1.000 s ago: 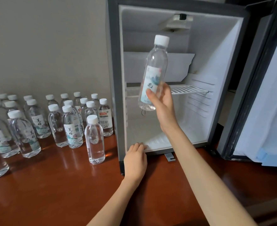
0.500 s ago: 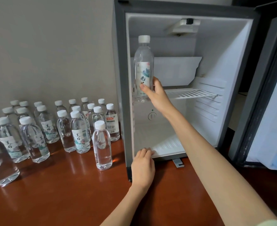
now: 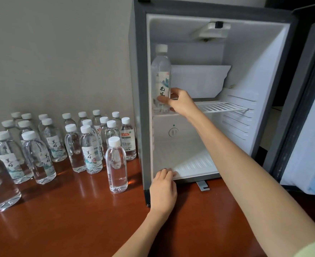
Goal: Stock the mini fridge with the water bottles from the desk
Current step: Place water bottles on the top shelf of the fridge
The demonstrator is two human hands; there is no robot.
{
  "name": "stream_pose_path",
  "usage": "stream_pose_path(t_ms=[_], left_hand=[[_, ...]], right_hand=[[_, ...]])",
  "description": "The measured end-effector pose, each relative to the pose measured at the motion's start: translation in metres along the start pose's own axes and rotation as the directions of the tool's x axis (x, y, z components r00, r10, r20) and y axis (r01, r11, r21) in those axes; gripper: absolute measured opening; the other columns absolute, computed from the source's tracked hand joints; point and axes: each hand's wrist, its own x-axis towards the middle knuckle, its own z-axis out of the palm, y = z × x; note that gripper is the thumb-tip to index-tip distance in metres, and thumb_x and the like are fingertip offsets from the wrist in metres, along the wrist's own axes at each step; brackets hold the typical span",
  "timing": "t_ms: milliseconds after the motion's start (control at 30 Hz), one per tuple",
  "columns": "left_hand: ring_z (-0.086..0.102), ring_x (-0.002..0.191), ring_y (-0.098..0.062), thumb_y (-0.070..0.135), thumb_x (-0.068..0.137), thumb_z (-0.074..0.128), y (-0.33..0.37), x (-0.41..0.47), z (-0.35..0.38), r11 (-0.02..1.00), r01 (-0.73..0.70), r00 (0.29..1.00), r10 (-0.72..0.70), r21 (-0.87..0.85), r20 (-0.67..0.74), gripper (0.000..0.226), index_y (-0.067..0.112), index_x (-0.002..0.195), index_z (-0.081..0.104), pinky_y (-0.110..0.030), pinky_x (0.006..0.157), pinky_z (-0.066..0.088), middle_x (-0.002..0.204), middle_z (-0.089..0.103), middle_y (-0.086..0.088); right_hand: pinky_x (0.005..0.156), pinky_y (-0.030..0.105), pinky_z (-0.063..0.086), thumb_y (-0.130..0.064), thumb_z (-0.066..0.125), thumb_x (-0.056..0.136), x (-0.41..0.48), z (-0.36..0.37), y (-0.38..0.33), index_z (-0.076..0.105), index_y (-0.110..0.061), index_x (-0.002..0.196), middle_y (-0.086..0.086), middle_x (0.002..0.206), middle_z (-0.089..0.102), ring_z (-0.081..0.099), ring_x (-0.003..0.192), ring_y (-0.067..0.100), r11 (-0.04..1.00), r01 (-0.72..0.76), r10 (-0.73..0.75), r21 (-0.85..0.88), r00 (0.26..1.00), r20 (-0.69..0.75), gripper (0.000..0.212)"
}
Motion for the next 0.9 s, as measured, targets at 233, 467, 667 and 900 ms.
stream_pose_path(t_ms=[233,467,667,900], left_hand=[[0.063,0.083,-0.019,-0.004,0.065,0.069,0.001,0.0,-0.001,1.0,-0.007,1.0,0.007,-0.003,0.003,0.033,0.014,0.092,0.069,-0.024,0.066,0.05,0.091,0.067,0.002],[0.063,0.085,-0.02,-0.003,0.068,0.067,0.001,0.002,-0.002,1.0,-0.002,1.0,0.002,0.001,0.016,0.029,0.013,0.093,0.069,-0.025,0.066,0.051,0.092,0.066,0.002],[0.063,0.086,-0.021,-0.003,0.07,0.066,0.002,0.0,-0.002,1.0,0.003,1.0,-0.003,0.007,0.031,0.029,0.012,0.095,0.069,-0.026,0.067,0.051,0.094,0.066,0.0],[0.062,0.095,-0.024,-0.004,0.072,0.062,-0.002,-0.001,0.001,1.0,-0.003,1.0,0.004,-0.021,0.031,0.031,0.01,0.099,0.069,-0.028,0.079,0.051,0.101,0.067,-0.003]], right_hand=[[0.097,0.047,0.051,-0.034,0.073,0.084,0.019,0.008,-0.001,0.054,-0.005,0.128,0.012,0.119,0.062,0.062,0.11,0.031,1.0,-0.018,0.018,0.015,1.0,0.009,0.056],[0.1,0.047,0.049,-0.03,0.072,0.086,0.025,0.009,0.009,0.055,-0.006,0.127,0.014,0.124,0.061,0.06,0.113,0.031,0.998,-0.012,0.011,0.056,1.0,0.019,0.051],[0.101,0.046,0.047,-0.032,0.07,0.087,0.024,0.01,0.011,0.053,-0.008,0.131,0.014,0.127,0.061,0.059,0.115,0.031,0.998,-0.013,0.012,0.054,1.0,0.028,0.053],[0.1,0.042,0.047,-0.043,0.064,0.09,0.016,0.01,0.014,0.059,-0.015,0.126,0.004,0.123,0.066,0.06,0.114,0.024,0.998,0.029,-0.028,-0.058,0.999,0.019,0.045]])
